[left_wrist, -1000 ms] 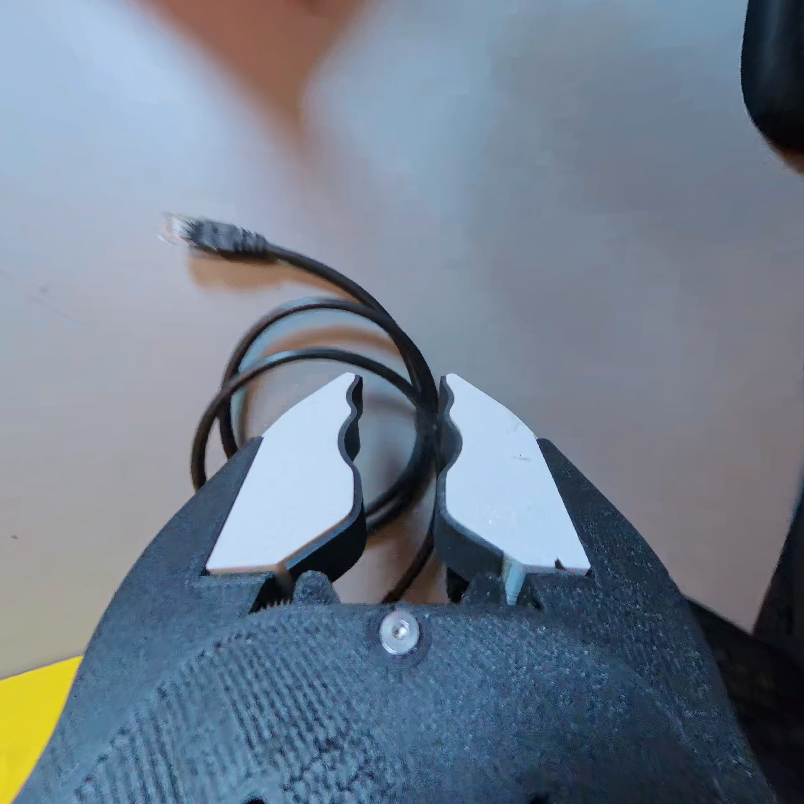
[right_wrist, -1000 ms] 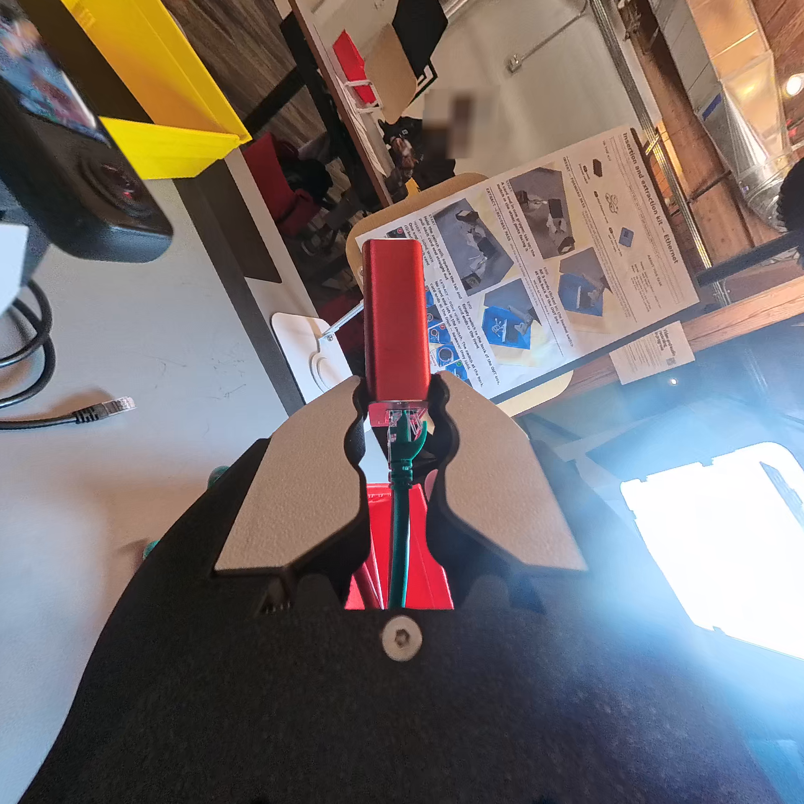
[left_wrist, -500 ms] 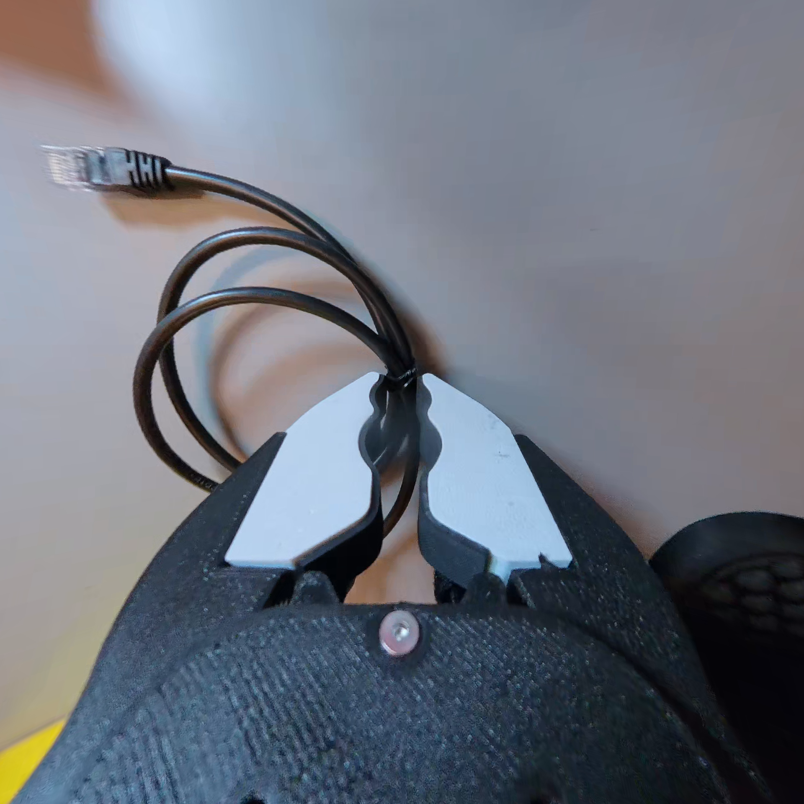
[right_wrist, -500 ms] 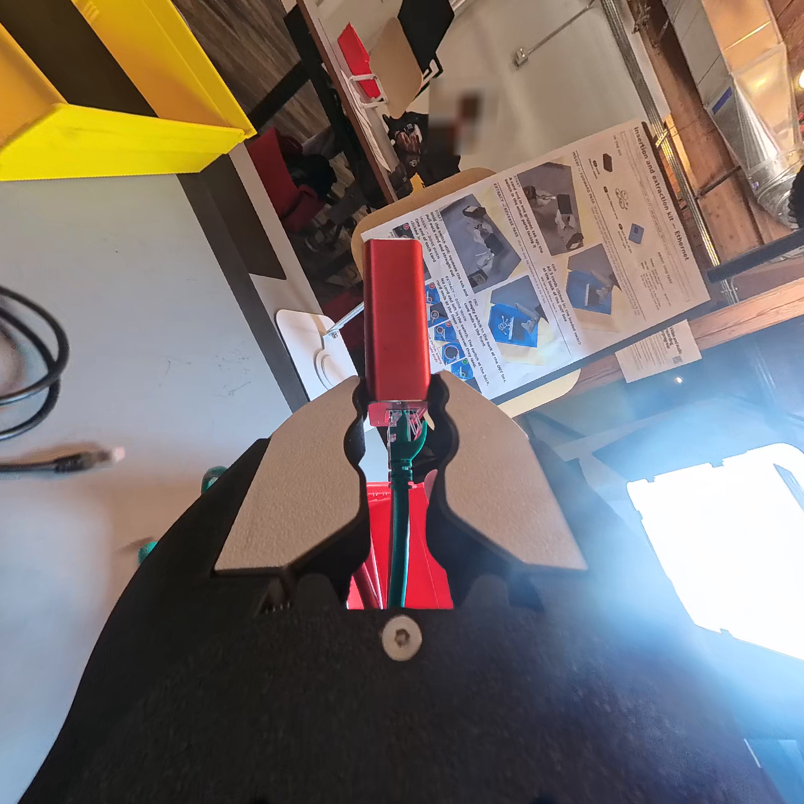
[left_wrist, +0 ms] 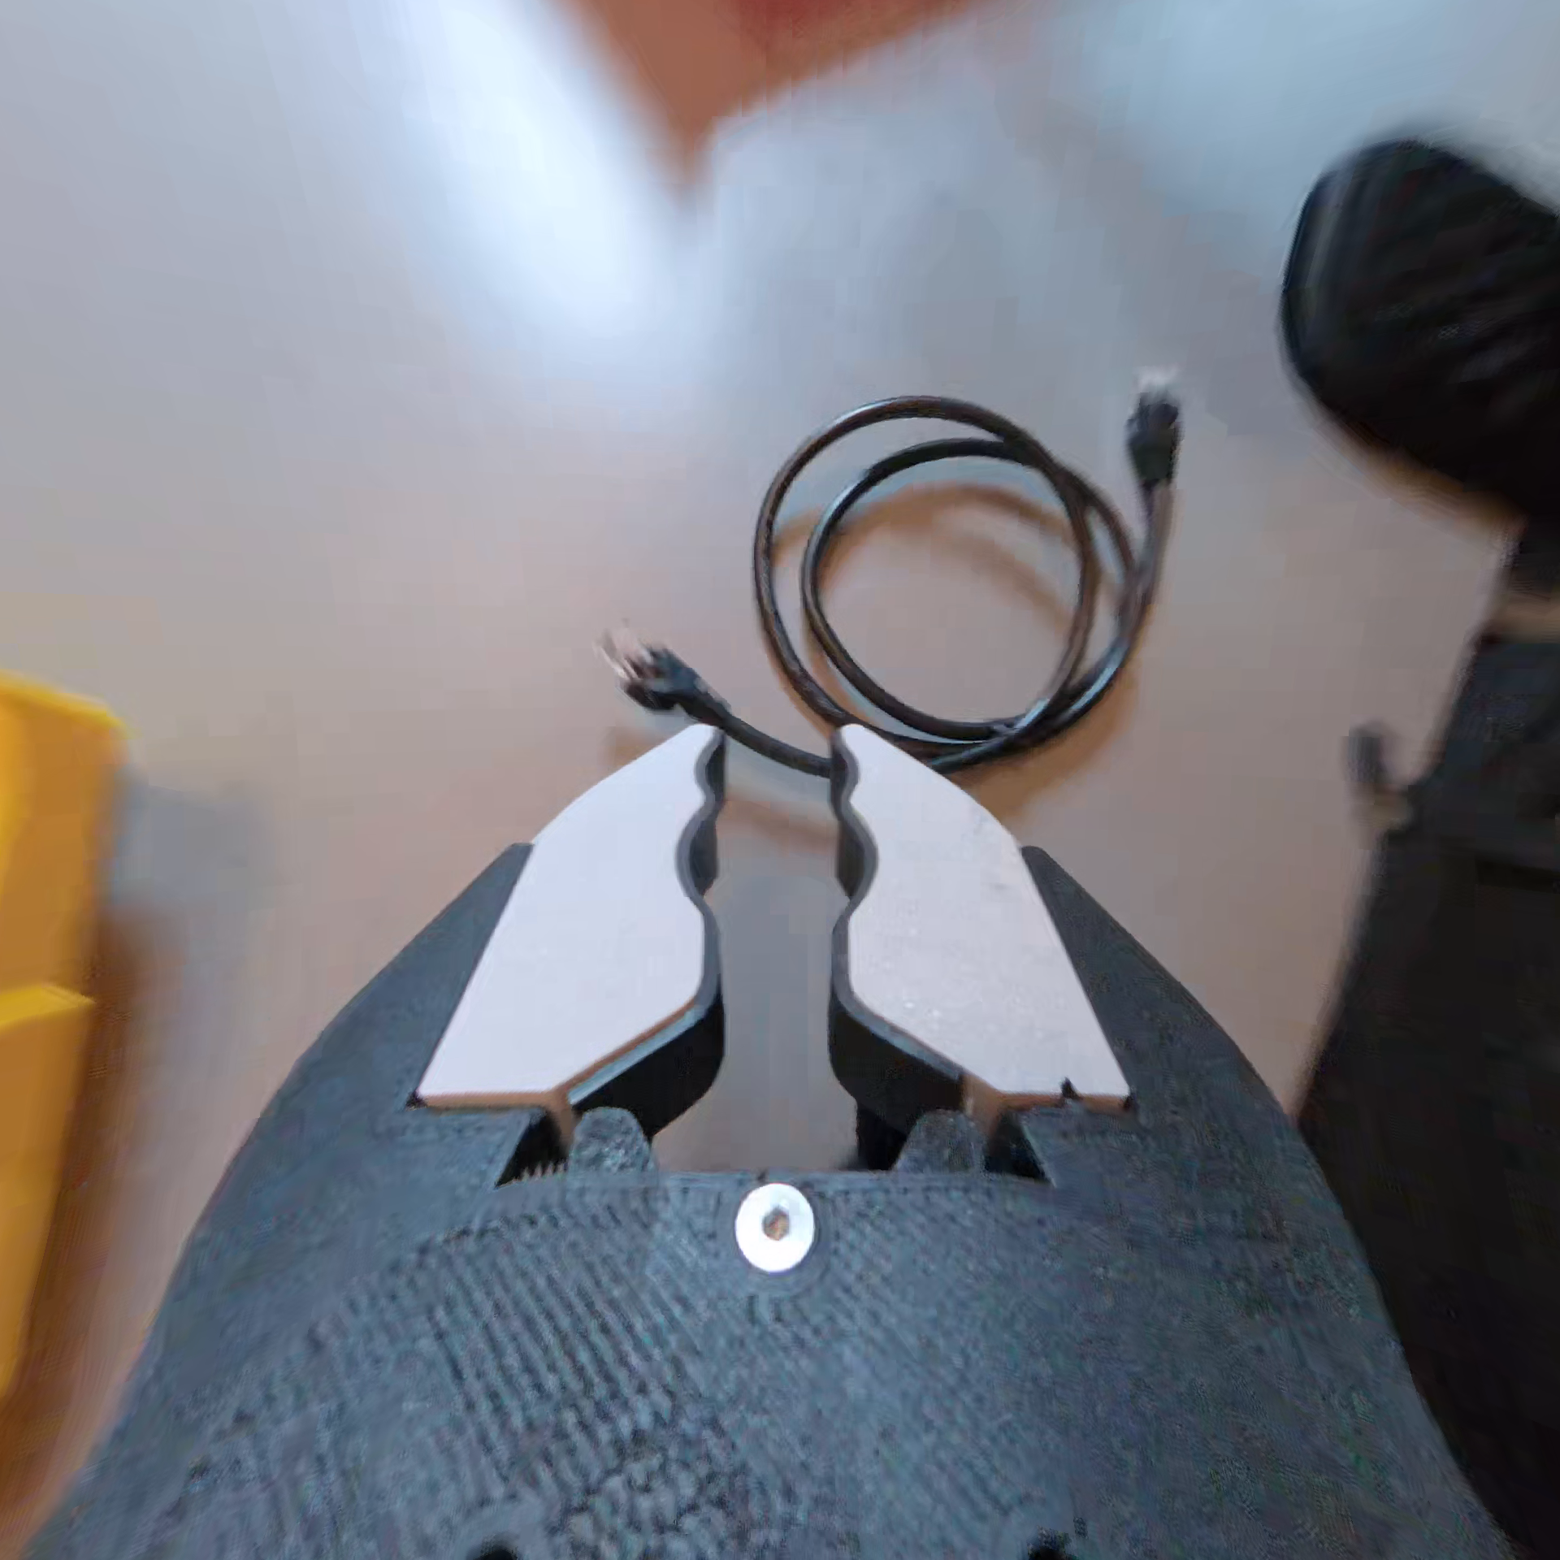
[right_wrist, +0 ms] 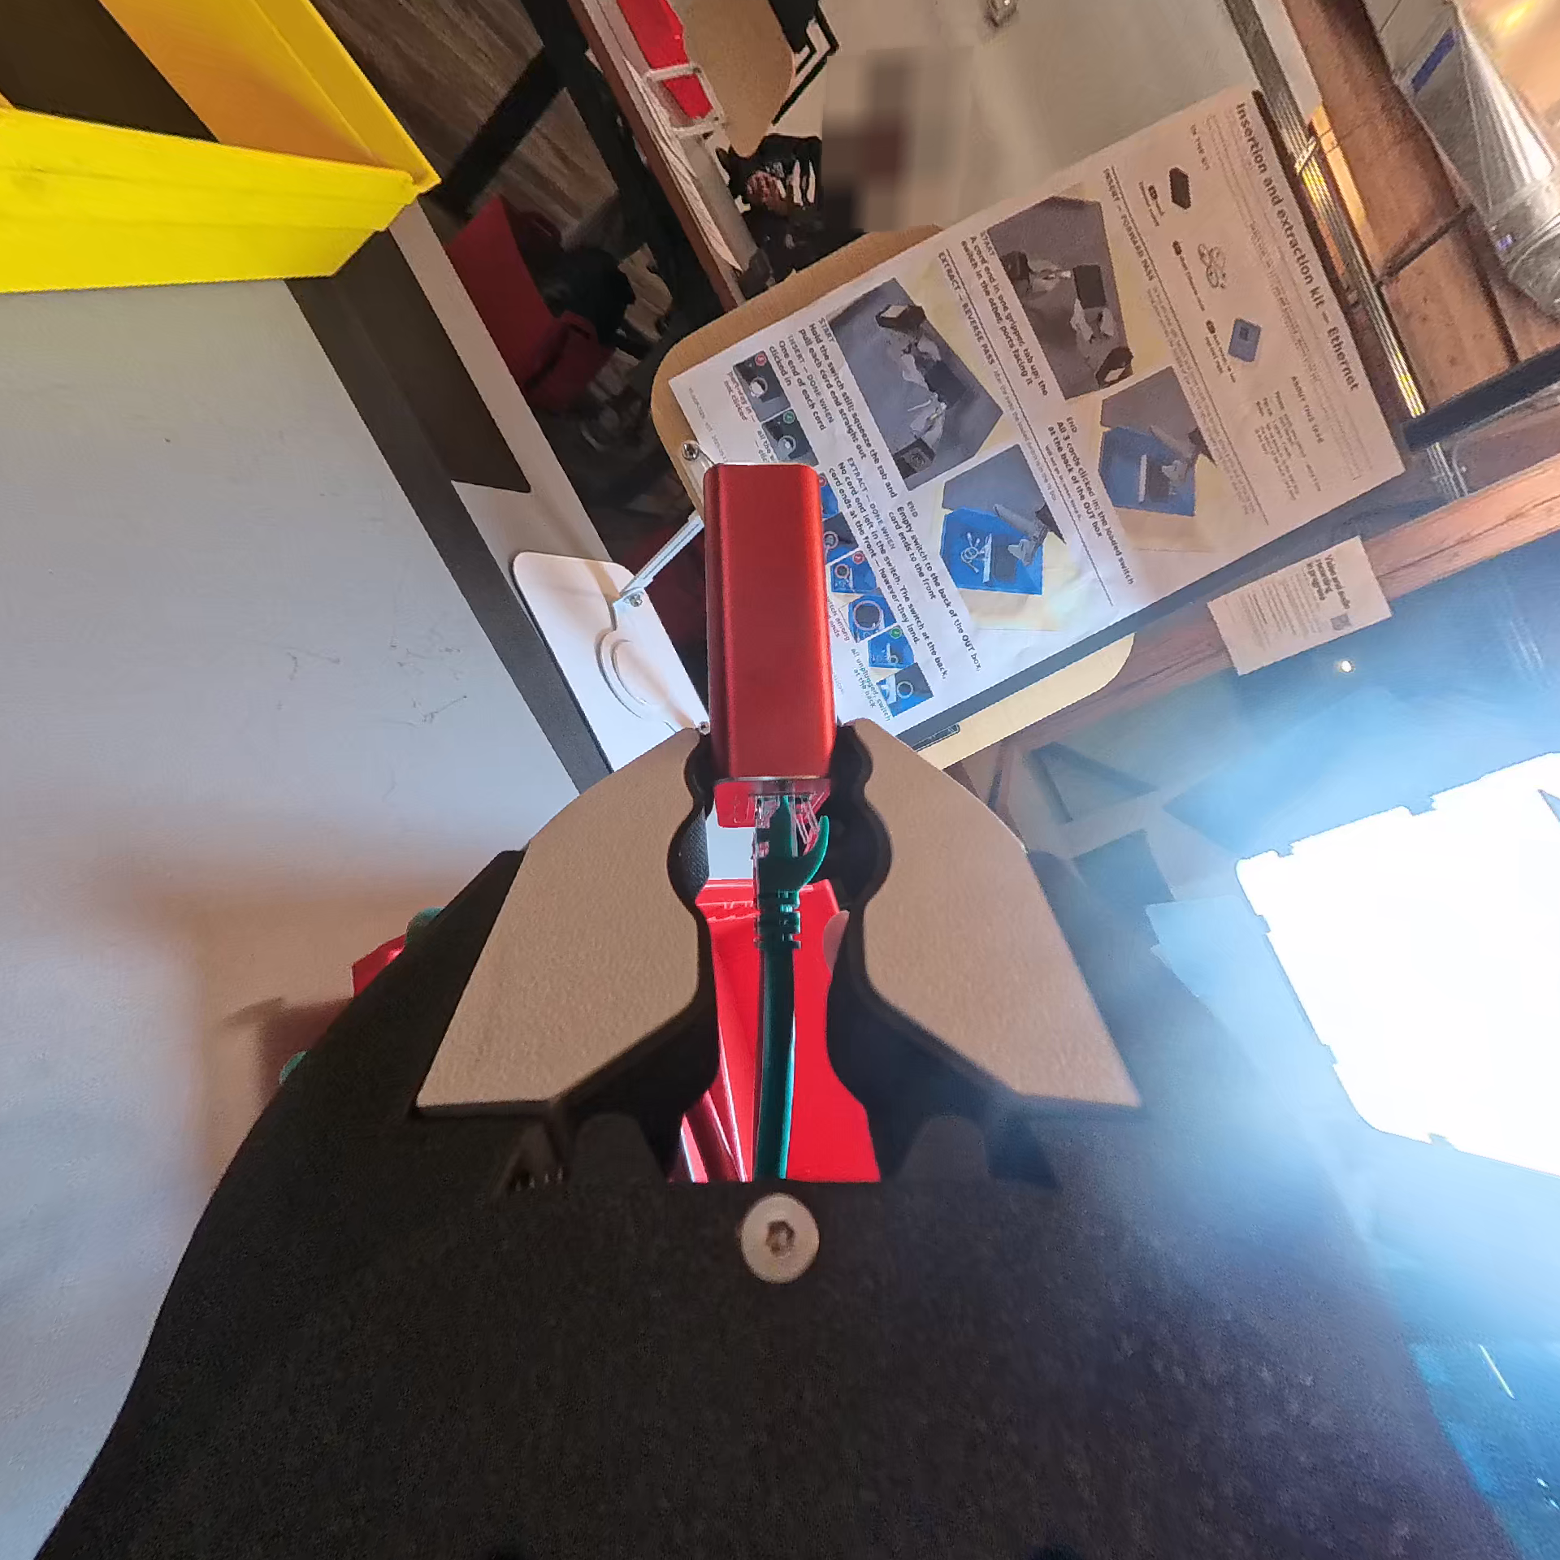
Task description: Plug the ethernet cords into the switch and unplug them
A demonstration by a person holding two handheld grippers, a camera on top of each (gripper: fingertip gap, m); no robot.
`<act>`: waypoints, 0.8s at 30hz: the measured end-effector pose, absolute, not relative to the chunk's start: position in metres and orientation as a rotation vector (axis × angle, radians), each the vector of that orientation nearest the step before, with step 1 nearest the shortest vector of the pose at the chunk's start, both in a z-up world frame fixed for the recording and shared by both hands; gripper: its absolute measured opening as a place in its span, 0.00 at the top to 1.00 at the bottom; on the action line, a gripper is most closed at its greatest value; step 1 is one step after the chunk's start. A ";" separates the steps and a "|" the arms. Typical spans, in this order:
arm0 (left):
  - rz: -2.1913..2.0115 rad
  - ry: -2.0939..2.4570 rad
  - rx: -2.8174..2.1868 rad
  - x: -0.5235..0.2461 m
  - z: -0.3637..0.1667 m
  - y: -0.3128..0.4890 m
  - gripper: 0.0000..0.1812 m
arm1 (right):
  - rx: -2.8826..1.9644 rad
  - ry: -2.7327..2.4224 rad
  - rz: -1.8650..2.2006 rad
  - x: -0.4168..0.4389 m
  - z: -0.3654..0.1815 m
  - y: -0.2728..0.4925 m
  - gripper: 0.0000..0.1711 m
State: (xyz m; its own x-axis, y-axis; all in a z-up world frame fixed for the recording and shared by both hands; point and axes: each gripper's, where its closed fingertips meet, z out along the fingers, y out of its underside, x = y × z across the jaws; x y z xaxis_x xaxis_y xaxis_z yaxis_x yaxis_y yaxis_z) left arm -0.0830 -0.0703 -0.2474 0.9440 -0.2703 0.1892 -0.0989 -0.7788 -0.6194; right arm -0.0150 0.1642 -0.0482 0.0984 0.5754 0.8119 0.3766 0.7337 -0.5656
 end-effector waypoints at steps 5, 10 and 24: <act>-0.439 -0.040 -2.434 -0.059 -0.283 -0.074 0.74 | -0.824 -1.514 0.187 -0.015 -0.049 0.167 0.85; -0.217 0.087 -2.443 -0.066 -0.296 -0.036 0.89 | -0.823 -1.508 0.209 -0.013 -0.047 0.167 0.85; -0.003 1.361 -2.478 -0.085 -0.295 0.003 0.96 | -0.790 -1.543 0.224 -0.013 -0.053 0.164 0.85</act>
